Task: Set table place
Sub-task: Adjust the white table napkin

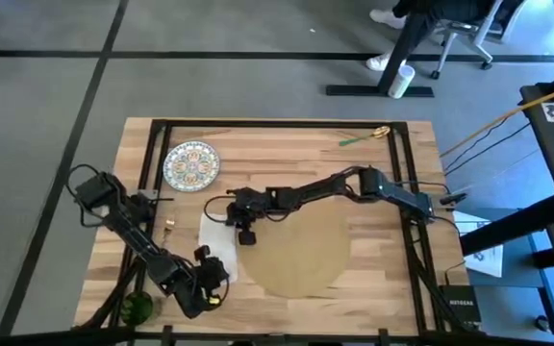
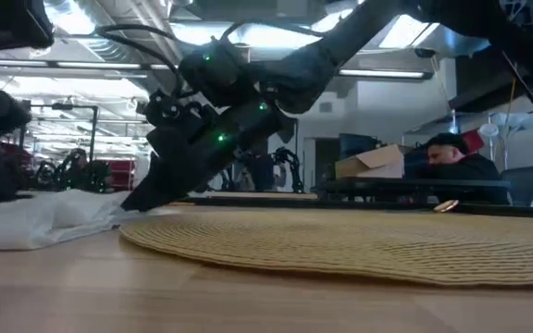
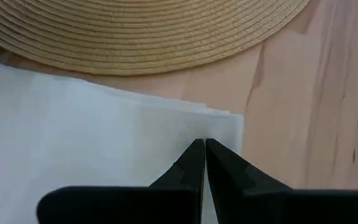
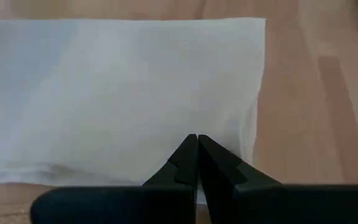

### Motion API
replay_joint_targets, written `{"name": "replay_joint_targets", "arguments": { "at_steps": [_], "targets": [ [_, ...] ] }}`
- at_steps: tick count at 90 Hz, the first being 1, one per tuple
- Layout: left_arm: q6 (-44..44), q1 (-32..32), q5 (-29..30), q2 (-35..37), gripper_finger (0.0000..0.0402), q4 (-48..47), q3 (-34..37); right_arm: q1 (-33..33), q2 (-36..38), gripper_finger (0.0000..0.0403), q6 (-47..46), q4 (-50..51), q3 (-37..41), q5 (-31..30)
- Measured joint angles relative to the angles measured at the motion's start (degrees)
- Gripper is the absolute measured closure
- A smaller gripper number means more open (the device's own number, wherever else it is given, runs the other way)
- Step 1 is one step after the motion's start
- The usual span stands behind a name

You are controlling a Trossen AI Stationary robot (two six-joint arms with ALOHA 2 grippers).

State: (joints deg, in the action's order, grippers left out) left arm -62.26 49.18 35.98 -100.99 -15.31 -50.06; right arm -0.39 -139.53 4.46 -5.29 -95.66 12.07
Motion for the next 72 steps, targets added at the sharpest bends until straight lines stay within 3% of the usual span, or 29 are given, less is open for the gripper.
{"name": "replay_joint_targets", "arguments": {
  "at_steps": [18,48,72],
  "targets": [
    [-1.54,1.18,1.54,-3.8,0.0402,5.2,-0.1,-1.5,-0.05,0.0403,-1.27,0.6,0.0,1.04],
    [-1.84,1.67,1.68,-3.99,0.0402,5.35,-0.14,-2.3,-0.12,0.0403,-1.43,0.86,0.04,0.89],
    [4.29,0.74,-1.24,-1.95,0.0402,2.82,-2.77,-3.05,-0.14,0.0403,-1.41,0.57,0.09,-1.97]
  ]
}}
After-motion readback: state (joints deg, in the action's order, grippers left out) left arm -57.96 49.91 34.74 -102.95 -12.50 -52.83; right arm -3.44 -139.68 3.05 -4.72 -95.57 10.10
